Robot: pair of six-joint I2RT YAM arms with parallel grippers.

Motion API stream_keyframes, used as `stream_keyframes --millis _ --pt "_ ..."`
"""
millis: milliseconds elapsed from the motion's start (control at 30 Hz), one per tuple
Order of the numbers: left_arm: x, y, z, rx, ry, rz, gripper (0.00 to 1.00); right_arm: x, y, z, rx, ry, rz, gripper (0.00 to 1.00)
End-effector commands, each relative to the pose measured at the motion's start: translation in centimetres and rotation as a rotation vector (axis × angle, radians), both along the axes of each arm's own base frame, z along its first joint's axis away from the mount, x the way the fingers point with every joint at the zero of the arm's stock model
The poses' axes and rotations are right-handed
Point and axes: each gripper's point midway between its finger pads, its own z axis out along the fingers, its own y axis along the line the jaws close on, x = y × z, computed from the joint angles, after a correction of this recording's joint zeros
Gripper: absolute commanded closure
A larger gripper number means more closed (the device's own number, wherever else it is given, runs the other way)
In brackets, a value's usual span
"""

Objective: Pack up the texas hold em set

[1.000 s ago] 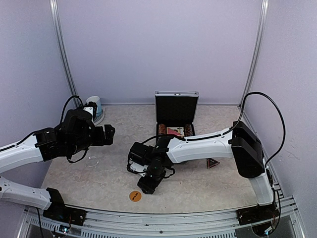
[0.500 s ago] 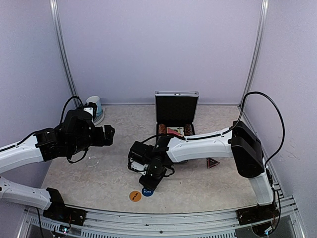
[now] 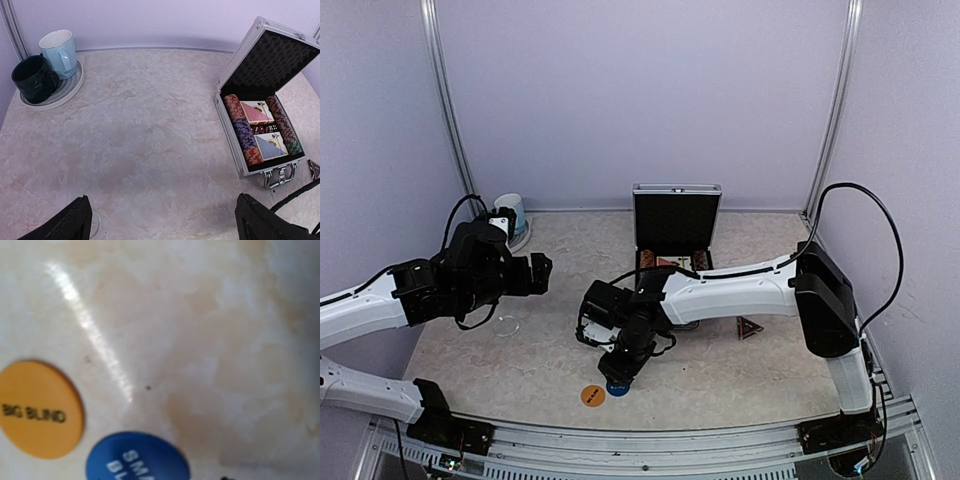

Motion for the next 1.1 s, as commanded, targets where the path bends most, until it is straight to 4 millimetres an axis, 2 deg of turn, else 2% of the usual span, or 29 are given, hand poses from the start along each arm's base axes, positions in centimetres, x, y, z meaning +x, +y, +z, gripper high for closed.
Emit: stream_keyframes --millis 0,300,700,1067 --pt "0.0 0.1 0.0 -0.025 -0.007 0.003 0.01 -1.5 0.1 1.5 0.043 0.056 0.014 0.50" --pt "-0.1 0.0 -0.1 -0.029 -0.001 -0.003 0.01 -2.1 -0.4 -0.4 0.011 0.093 0.019 0.51" --pt "0.0 -0.1 -0.2 -0.029 -0.001 -0.006 0.01 -2.1 0.3 0.0 0.037 0.100 0.023 0.51" --pt "0.0 -0.2 -0.1 -0.026 -0.001 -0.009 0.01 -2.1 -0.6 -1.9 -0.026 0.104 0.016 0.51"
